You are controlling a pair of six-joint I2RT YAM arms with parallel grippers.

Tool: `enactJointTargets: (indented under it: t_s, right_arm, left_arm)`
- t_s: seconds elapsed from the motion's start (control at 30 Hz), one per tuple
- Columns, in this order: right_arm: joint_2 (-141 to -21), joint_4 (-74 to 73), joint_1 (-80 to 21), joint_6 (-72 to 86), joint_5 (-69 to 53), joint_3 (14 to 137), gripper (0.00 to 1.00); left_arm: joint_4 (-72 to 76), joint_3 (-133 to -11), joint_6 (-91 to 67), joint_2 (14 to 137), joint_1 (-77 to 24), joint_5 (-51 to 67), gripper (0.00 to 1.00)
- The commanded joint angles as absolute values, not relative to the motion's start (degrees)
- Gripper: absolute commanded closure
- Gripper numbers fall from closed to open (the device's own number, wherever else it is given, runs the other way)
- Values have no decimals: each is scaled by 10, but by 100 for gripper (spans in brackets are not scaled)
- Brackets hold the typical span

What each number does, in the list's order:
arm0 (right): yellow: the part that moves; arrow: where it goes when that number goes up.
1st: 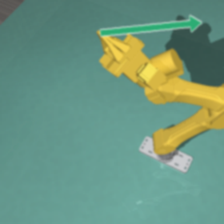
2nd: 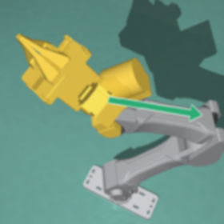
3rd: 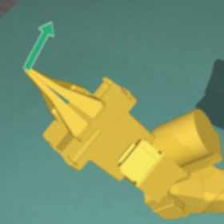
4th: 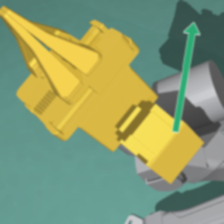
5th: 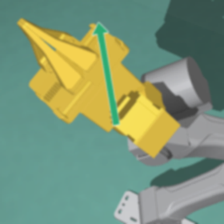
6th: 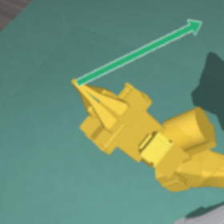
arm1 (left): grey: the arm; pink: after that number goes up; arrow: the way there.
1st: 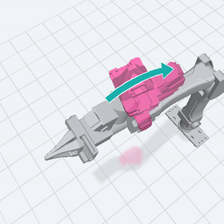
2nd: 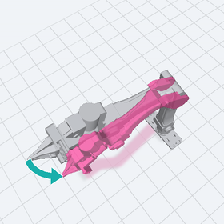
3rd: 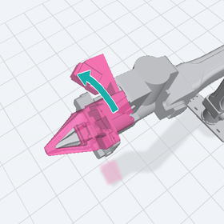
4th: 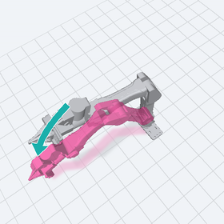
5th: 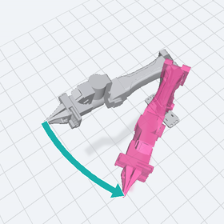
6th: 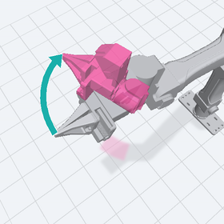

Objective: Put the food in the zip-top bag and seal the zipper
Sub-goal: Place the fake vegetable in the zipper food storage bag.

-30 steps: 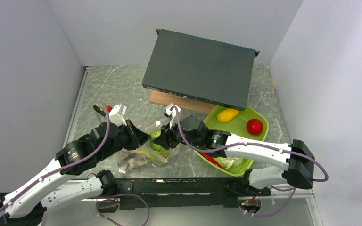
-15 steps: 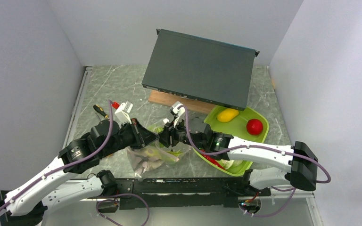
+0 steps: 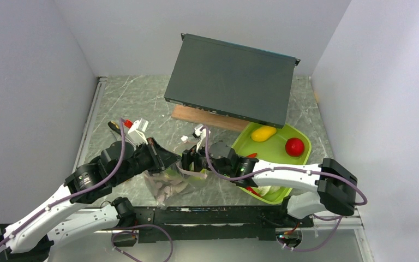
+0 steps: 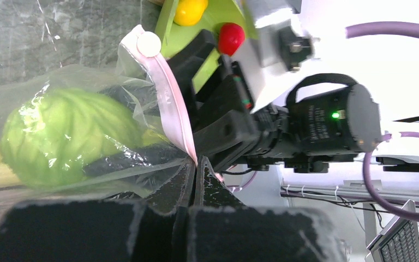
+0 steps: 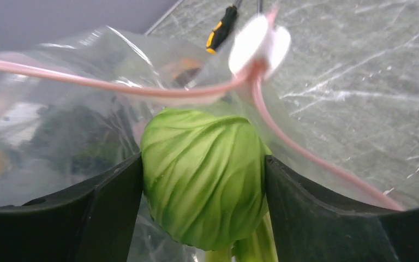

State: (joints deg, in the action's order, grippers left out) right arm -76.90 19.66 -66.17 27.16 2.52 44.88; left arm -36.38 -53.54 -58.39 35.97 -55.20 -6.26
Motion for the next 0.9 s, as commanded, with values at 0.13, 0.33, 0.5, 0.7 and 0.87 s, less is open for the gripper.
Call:
enactJointTargets:
  t_s: [0.13,0.33,0.5,0.7,0.87]
  right_arm:
    - [-750,220,-665,297,62,445,3]
    - [-719,162,-665,282,54,464,0]
    - [-675,73,-665,282,62,497,4]
    - [-625,-49,-665,254,87,534,7]
    - [-569,-111,-665,228,153,551,6]
  left_arm:
    - [-347,-540,-598,348,-550,-80,100]
    - [-365,-546,-597,338,-550,-97,100]
    - [-371,-544,-599,333,-550,-102,100]
    - [-375,-543,-595,335,-550,-106,100]
    - [-397,-551,-589,342,-550,-124,100]
